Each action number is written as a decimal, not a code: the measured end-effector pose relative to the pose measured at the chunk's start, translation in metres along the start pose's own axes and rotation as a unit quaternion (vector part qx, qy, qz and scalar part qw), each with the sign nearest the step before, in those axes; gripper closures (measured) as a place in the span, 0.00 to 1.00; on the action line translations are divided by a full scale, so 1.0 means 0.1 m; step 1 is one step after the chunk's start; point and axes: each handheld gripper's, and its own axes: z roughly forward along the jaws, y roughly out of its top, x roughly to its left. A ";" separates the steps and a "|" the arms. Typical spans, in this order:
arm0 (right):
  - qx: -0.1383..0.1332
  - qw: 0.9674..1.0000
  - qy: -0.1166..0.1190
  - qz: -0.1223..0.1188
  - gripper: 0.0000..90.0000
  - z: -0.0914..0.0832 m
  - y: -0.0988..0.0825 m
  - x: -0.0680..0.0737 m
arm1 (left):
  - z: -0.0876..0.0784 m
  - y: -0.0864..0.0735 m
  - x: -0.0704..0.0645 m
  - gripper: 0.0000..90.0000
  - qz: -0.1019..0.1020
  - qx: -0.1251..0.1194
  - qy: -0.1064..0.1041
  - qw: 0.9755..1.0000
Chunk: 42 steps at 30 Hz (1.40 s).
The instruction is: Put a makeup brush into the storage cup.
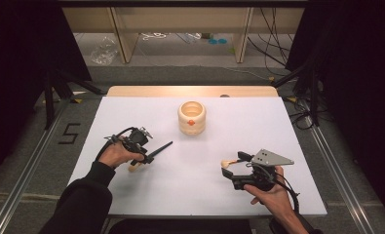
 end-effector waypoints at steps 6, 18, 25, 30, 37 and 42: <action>0.001 1.000 0.002 -0.001 0.19 0.00 0.00 0.00 | -0.01 0.04 0.02 0.63 0.001 0.011 0.003 1.000; 0.009 1.000 0.000 -0.001 0.19 0.00 0.00 0.00 | 0.03 0.05 0.05 0.71 0.000 0.038 -0.012 0.999; 0.014 1.000 -0.001 -0.001 0.19 -0.01 0.00 0.00 | 0.08 0.08 0.07 0.78 0.010 0.052 -0.015 0.998; 0.010 1.000 0.003 -0.002 0.19 0.00 0.00 0.01 | 0.10 0.10 0.07 0.82 0.017 0.058 -0.015 0.998; 0.007 1.000 0.007 -0.002 0.19 0.01 0.00 0.01 | 0.12 0.18 0.09 0.84 0.027 0.085 -0.018 0.996; 0.007 1.000 0.009 -0.002 0.19 0.02 -0.01 0.01 | 0.12 0.21 0.09 0.85 0.030 0.100 -0.018 0.994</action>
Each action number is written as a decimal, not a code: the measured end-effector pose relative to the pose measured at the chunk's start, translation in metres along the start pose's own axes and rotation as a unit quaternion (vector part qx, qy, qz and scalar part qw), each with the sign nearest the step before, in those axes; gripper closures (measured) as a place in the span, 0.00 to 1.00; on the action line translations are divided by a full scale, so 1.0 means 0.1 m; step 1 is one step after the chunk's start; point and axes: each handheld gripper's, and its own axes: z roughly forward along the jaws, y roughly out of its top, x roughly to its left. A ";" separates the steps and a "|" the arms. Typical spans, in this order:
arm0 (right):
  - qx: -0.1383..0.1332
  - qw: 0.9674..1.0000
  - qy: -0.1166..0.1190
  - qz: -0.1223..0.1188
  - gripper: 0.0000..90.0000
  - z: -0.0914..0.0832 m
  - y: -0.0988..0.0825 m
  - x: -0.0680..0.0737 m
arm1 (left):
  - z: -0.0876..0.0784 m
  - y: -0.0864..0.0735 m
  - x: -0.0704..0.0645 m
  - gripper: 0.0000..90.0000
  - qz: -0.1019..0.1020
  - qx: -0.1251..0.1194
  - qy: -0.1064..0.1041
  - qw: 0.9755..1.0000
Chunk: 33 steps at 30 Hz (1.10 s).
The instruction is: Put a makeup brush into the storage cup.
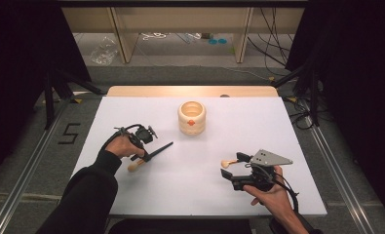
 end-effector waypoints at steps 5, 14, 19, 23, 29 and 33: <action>-0.003 1.000 -0.006 -0.011 0.19 0.00 0.00 -0.01 | 0.01 0.04 -0.01 0.86 0.005 0.013 0.001 1.000; 0.015 1.000 -0.012 -0.012 0.20 -0.02 0.01 -0.01 | 0.00 0.06 -0.02 0.87 0.032 0.026 0.005 0.999; 0.016 1.000 -0.012 -0.012 0.20 -0.02 0.01 -0.01 | -0.02 0.09 -0.06 0.87 0.043 0.023 0.009 0.999; 0.016 1.000 -0.011 -0.012 0.20 -0.02 0.01 0.00 | -0.06 0.11 -0.09 0.87 0.054 0.020 0.009 0.998; 0.008 1.000 -0.007 -0.013 0.20 -0.01 0.01 0.00 | -0.16 0.10 -0.15 0.87 0.061 0.012 0.004 0.998; 0.009 0.999 -0.005 -0.039 0.19 0.01 0.04 0.02 | -0.22 0.09 -0.21 0.87 0.070 0.009 0.000 0.998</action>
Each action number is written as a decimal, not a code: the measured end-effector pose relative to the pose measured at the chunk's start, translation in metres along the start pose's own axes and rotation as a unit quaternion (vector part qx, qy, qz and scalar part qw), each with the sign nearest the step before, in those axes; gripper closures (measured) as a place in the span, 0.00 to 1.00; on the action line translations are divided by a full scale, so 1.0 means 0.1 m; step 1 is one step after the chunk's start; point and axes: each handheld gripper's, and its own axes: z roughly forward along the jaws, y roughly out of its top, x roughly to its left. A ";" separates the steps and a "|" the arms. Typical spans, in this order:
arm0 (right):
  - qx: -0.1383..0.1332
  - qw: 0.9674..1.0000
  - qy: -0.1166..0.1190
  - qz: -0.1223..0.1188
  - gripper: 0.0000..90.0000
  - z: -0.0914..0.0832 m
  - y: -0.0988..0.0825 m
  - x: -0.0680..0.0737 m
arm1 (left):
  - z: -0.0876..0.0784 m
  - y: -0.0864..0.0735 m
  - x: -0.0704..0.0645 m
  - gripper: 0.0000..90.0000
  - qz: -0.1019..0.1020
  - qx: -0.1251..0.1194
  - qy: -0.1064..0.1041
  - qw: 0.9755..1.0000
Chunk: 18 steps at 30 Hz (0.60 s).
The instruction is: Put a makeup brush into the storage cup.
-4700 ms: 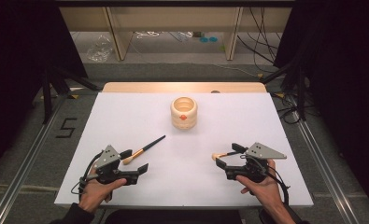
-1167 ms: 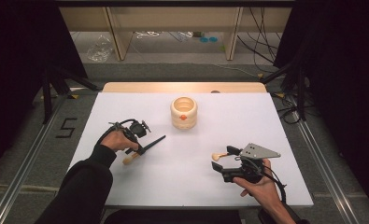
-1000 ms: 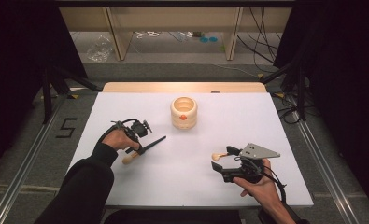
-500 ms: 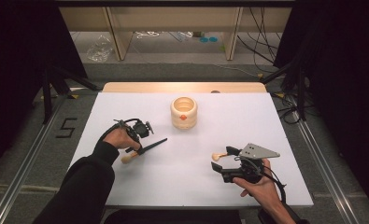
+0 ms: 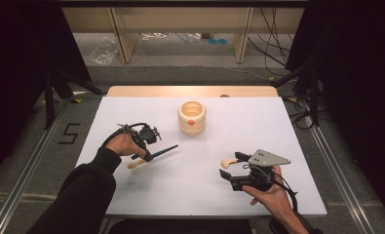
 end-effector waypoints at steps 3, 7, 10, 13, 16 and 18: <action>-0.002 0.999 0.002 -0.034 0.19 0.03 0.05 0.05 | -0.07 0.03 -0.07 0.87 0.011 -0.005 -0.005 1.000; 0.004 0.997 0.010 -0.072 0.18 0.07 0.08 0.12 | -0.16 0.09 -0.15 0.87 0.029 -0.008 -0.008 1.000; 0.001 0.995 0.013 -0.097 0.18 0.11 0.13 0.17 | -0.18 0.13 -0.24 0.87 0.041 -0.010 -0.010 0.999; 0.001 0.992 0.017 -0.123 0.18 0.17 0.18 0.24 | -0.21 0.17 -0.31 0.87 0.050 -0.020 -0.021 0.998; 0.017 0.986 0.029 -0.162 0.20 0.25 0.22 0.33 | -0.24 0.20 -0.39 0.87 0.064 -0.020 -0.021 0.998; 0.030 0.981 0.031 -0.191 0.21 0.31 0.24 0.39 | -0.26 0.22 -0.45 0.87 0.066 -0.020 -0.028 0.997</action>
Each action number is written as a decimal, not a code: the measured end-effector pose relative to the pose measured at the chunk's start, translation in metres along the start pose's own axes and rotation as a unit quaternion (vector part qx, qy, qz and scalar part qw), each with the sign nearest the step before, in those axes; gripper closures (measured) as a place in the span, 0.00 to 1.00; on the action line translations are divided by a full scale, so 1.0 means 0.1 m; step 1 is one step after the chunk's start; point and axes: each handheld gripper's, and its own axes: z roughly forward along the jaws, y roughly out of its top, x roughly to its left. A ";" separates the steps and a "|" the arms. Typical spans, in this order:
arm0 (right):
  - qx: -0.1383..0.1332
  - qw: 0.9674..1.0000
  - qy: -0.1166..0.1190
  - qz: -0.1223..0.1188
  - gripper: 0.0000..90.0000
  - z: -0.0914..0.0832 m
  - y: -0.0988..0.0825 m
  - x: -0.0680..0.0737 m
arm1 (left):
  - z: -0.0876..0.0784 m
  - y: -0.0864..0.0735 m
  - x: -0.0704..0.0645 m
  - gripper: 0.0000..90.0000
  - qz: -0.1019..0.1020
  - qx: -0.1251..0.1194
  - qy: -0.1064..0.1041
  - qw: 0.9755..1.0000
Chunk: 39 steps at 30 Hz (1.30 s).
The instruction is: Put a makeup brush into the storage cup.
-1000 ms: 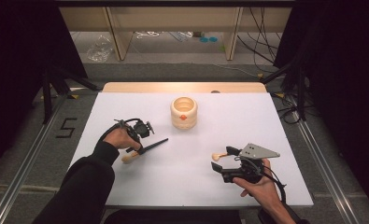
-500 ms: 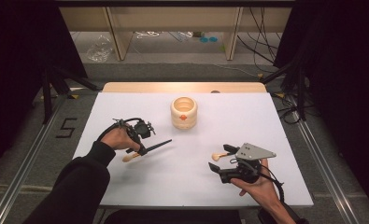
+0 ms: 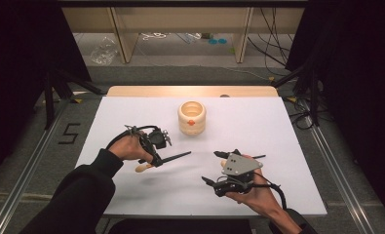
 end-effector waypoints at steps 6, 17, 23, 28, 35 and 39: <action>0.026 0.999 0.007 -0.043 0.24 0.18 0.06 0.09 | -0.06 0.06 -0.09 0.87 0.016 -0.010 -0.016 1.000; 0.035 0.996 0.014 -0.080 0.32 0.28 0.12 0.15 | -0.13 0.15 -0.24 0.87 0.027 -0.008 -0.031 0.999; 0.044 0.991 0.022 -0.124 0.41 0.36 0.16 0.21 | -0.13 0.19 -0.31 0.87 0.033 -0.003 -0.041 0.999; 0.050 0.984 0.029 -0.166 0.51 0.41 0.20 0.25 | -0.13 0.23 -0.37 0.87 0.042 -0.006 -0.041 0.998; 0.074 0.967 0.026 -0.244 0.60 0.48 0.24 0.26 | -0.15 0.26 -0.40 0.87 0.048 -0.010 -0.050 0.998; 0.081 0.961 0.021 -0.263 0.64 0.50 0.25 0.28 | -0.15 0.27 -0.41 0.87 0.047 -0.009 -0.056 0.997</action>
